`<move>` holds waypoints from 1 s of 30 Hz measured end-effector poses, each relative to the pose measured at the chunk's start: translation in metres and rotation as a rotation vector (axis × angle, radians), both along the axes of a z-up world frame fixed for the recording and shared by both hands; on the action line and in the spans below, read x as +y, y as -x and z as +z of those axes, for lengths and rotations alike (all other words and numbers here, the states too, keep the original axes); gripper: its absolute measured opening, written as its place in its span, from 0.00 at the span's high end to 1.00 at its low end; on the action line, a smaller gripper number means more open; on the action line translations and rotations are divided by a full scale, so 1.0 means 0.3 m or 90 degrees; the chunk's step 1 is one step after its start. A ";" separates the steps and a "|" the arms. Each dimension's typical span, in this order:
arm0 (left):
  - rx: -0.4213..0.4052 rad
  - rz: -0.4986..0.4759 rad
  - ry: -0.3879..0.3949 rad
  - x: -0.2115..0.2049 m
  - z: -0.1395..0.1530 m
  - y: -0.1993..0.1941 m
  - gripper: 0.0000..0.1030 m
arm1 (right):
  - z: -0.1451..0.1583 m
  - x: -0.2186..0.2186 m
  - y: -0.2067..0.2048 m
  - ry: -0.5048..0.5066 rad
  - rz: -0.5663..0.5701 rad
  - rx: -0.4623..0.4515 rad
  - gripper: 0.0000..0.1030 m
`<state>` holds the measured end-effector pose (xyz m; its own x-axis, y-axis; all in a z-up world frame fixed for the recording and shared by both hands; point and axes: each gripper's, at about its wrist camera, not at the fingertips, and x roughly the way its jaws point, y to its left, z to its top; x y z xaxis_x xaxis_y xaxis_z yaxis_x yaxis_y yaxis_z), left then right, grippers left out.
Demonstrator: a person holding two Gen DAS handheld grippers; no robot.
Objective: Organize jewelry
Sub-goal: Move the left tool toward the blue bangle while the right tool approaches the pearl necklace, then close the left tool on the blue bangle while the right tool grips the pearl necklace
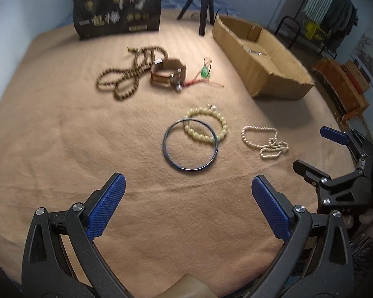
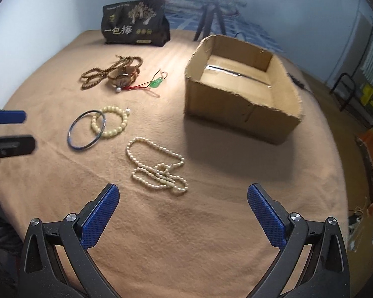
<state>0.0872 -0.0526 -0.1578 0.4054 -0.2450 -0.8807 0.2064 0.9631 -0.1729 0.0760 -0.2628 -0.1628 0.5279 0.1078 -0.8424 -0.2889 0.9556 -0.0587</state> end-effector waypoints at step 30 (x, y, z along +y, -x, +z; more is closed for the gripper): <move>0.039 0.016 -0.089 -0.068 -0.200 -0.204 0.00 | -0.140 0.072 -0.157 0.017 0.064 0.074 0.01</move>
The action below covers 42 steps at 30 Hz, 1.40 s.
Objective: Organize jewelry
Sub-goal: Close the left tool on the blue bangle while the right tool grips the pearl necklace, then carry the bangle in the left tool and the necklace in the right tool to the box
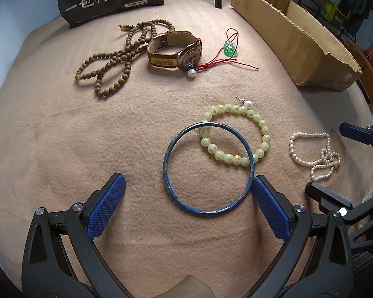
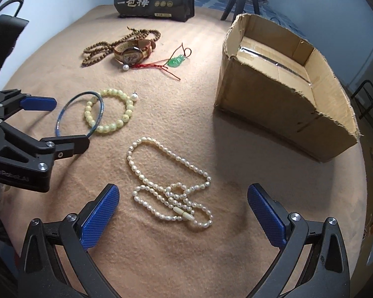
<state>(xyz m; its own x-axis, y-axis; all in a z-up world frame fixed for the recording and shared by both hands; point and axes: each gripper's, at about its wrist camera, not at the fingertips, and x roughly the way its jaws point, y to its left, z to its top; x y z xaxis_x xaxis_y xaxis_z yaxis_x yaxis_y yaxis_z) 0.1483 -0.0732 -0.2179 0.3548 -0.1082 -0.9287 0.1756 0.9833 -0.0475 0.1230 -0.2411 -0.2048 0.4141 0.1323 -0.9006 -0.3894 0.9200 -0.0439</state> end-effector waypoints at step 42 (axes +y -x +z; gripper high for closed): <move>-0.054 0.037 0.052 0.071 0.111 0.024 0.30 | 0.163 0.045 -0.019 -0.103 0.023 -0.018 0.92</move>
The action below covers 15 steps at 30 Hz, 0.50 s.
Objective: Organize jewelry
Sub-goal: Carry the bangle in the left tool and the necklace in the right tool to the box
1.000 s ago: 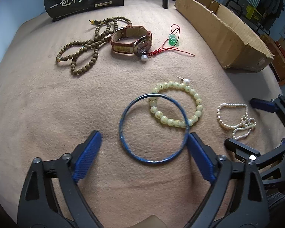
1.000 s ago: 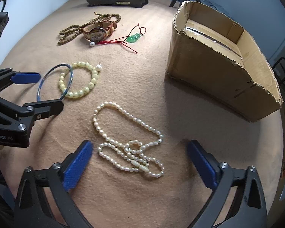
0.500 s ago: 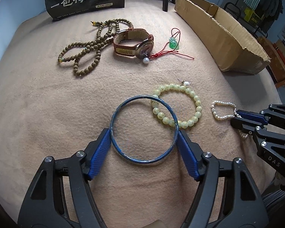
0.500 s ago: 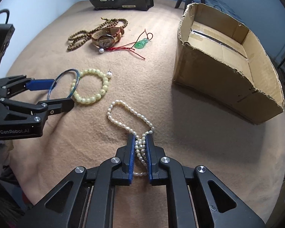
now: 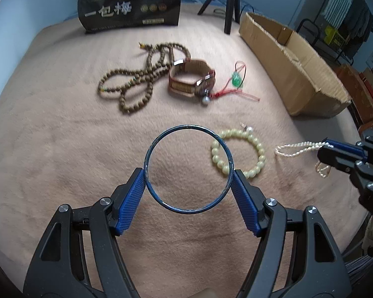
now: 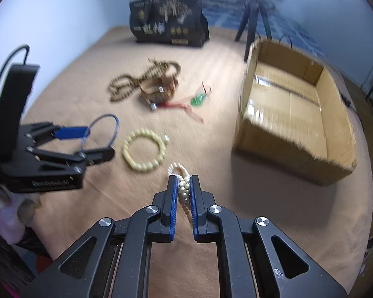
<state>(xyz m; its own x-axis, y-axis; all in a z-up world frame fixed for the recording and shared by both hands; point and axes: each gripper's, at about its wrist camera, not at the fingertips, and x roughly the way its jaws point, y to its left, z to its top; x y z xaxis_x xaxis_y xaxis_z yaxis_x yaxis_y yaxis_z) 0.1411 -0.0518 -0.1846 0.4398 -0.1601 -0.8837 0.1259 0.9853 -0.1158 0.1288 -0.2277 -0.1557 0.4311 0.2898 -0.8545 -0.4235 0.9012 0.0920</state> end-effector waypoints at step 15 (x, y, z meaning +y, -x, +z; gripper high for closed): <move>-0.113 -0.015 0.027 -0.047 0.256 -0.007 0.30 | 0.304 -0.098 -0.072 -0.087 -0.060 -0.126 0.93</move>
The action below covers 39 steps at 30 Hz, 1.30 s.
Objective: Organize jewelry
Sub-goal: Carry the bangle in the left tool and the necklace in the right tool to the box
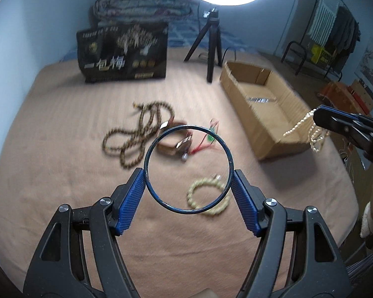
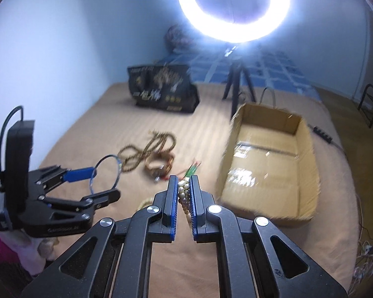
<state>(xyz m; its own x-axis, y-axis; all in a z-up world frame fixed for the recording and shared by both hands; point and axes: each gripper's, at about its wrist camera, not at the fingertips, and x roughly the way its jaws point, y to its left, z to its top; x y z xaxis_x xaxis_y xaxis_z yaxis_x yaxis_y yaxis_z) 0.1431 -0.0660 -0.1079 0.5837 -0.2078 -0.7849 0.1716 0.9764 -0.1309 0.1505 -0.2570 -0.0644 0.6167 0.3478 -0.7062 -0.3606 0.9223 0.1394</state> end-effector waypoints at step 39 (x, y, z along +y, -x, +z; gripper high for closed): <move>0.010 -0.124 0.033 -0.497 -0.045 -0.334 0.30 | -0.116 -0.374 -0.377 -0.068 -0.190 0.047 0.93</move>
<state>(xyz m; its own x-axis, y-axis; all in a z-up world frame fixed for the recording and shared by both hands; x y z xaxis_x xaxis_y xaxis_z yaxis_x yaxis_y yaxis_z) 0.2434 -0.2150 -0.1213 0.5159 -0.3559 -0.7792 0.3538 0.9169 -0.1846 0.2635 -0.3693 -0.0992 0.6510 0.2342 -0.7221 -0.0617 0.9644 0.2572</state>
